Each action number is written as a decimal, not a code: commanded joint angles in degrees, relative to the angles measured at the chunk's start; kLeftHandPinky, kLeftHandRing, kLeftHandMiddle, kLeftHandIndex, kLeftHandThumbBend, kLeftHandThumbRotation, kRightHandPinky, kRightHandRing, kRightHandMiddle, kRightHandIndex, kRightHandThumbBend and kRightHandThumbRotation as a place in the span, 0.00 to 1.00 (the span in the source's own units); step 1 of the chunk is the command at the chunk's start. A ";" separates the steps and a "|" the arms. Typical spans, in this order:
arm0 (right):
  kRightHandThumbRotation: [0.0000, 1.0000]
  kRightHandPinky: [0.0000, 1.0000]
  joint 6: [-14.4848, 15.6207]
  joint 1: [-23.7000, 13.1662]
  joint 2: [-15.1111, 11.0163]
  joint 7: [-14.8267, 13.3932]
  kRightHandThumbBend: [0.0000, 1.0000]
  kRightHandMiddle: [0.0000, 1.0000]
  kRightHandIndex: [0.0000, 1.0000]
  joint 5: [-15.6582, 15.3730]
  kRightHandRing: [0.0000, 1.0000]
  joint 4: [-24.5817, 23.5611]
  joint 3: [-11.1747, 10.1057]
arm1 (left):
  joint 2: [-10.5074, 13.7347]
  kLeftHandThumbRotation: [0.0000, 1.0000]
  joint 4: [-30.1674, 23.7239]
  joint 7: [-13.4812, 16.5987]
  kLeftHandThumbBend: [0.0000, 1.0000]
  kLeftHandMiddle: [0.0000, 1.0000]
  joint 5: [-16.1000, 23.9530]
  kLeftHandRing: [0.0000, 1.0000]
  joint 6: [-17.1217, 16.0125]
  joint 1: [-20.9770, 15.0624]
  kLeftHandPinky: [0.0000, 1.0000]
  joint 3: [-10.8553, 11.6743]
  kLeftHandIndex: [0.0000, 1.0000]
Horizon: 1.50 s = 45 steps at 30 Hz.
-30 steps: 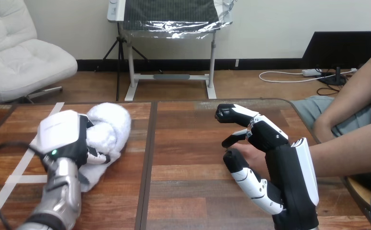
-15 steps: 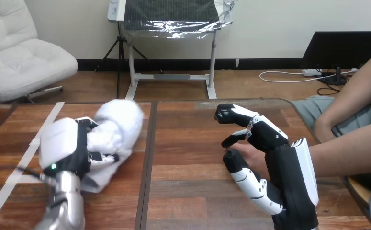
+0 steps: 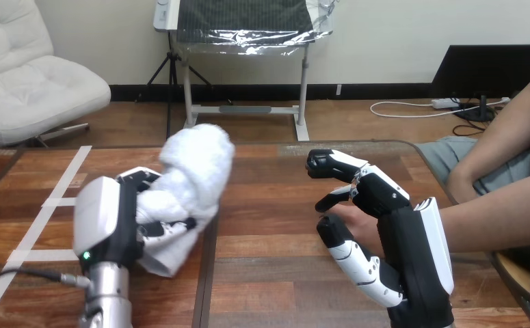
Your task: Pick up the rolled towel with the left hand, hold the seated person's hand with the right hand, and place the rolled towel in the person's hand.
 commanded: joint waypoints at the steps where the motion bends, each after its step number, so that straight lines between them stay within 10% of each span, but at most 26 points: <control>1: 0.69 0.47 -0.96 -2.63 0.38 -0.37 0.60 0.78 0.71 -0.01 0.70 -1.56 -0.42 | -1.17 0.00 -11.73 1.33 0.64 0.47 -2.53 0.42 -5.57 0.08 0.39 3.53 0.51; 16: 0.68 0.47 -0.84 -2.69 0.49 -0.97 0.60 0.80 0.75 -0.50 0.73 -1.65 -1.11 | -4.56 0.00 -22.91 -1.53 0.65 0.45 -5.03 0.39 -10.29 7.43 0.35 5.56 0.51; 32: 0.68 0.58 2.54 -3.87 -4.18 -1.55 0.64 0.89 0.83 -6.86 0.84 -5.30 -6.50 | -8.65 0.00 -32.04 -4.74 0.64 0.45 -7.13 0.40 -13.59 13.82 0.38 6.70 0.51; 45: 0.68 0.97 10.81 -3.22 -9.22 -1.19 0.72 0.99 0.94 -12.55 0.99 -12.97 -11.81 | -12.08 0.00 -35.01 -6.10 0.64 0.44 -7.65 0.40 -16.09 17.66 0.40 7.72 0.51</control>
